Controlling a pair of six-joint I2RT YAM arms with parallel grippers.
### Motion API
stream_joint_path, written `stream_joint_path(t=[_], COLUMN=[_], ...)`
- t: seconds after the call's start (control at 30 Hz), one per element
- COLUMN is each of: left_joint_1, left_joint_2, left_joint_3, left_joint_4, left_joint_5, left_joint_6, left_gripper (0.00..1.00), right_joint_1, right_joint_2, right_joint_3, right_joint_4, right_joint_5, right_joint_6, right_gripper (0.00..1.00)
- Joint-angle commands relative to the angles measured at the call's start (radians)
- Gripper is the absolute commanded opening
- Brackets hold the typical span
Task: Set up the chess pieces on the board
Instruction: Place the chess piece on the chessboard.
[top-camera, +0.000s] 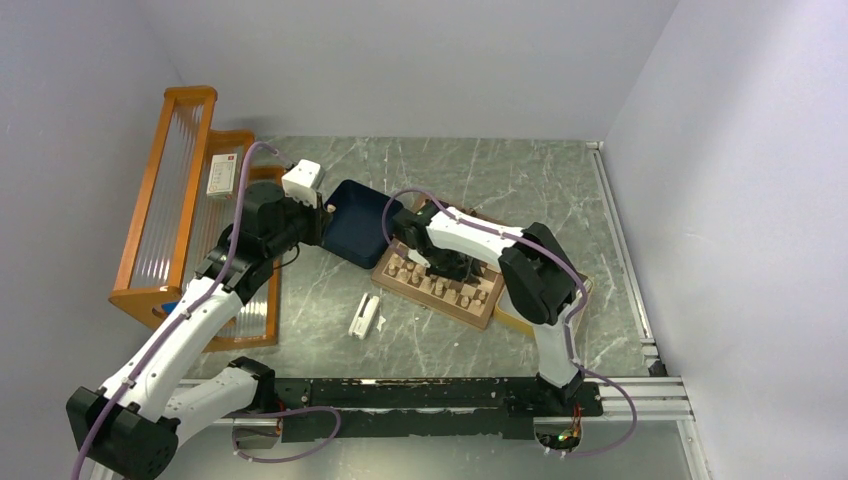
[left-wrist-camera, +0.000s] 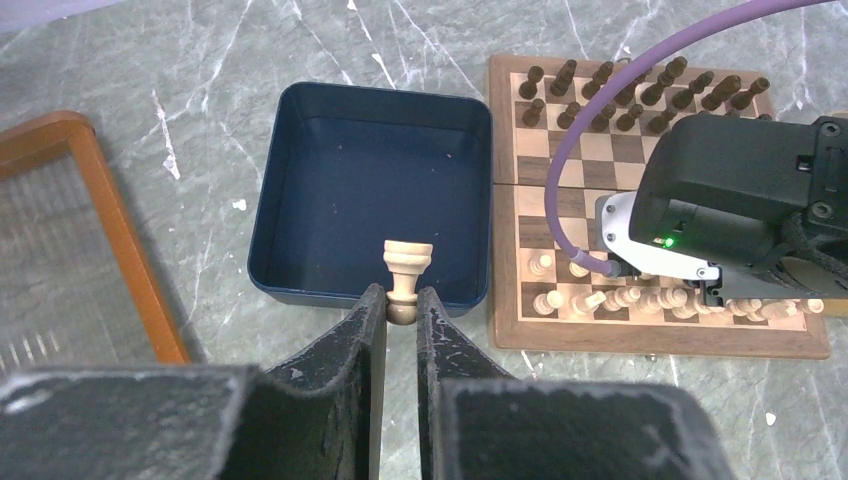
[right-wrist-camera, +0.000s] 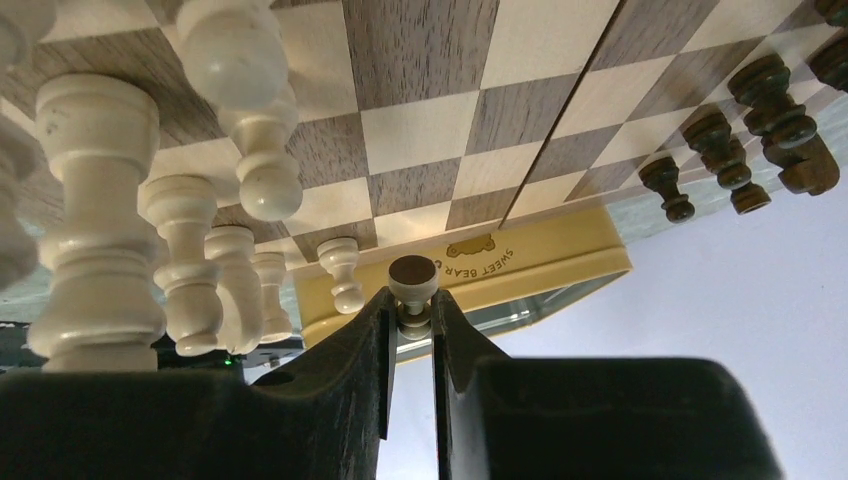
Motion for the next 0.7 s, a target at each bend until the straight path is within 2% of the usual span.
stream_joint_path(t=[0.0, 0.17, 0.37, 0.67], left_joint_1=[-0.007, -0.007, -0.008, -0.013], left_joint_2=[-0.025, -0.026, -0.022, -0.022], left_joint_3=[0.013, 0.013, 0.012, 0.011], left_joint_4=[-0.005, -0.005, -0.001, 0.000], left_joint_5=[-0.021, -0.021, -0.021, -0.021], left_joint_6=[0.016, 0.018, 0.014, 0.016], left_gripper=[0.05, 0.05, 0.05, 0.05], right_joint_1=[0.004, 0.000, -0.013, -0.012], right_joint_2=[0.023, 0.029, 0.022, -0.004], right_joint_3=[0.036, 0.039, 0.039, 0.102], right_joint_4=[-0.002, 0.009, 0.018, 0.031], right_joint_5=[-0.001, 0.003, 0.008, 0.005], right_joint_6=[-0.023, -0.029, -0.031, -0.007], right_gripper=[0.22, 0.22, 0.30, 0.29])
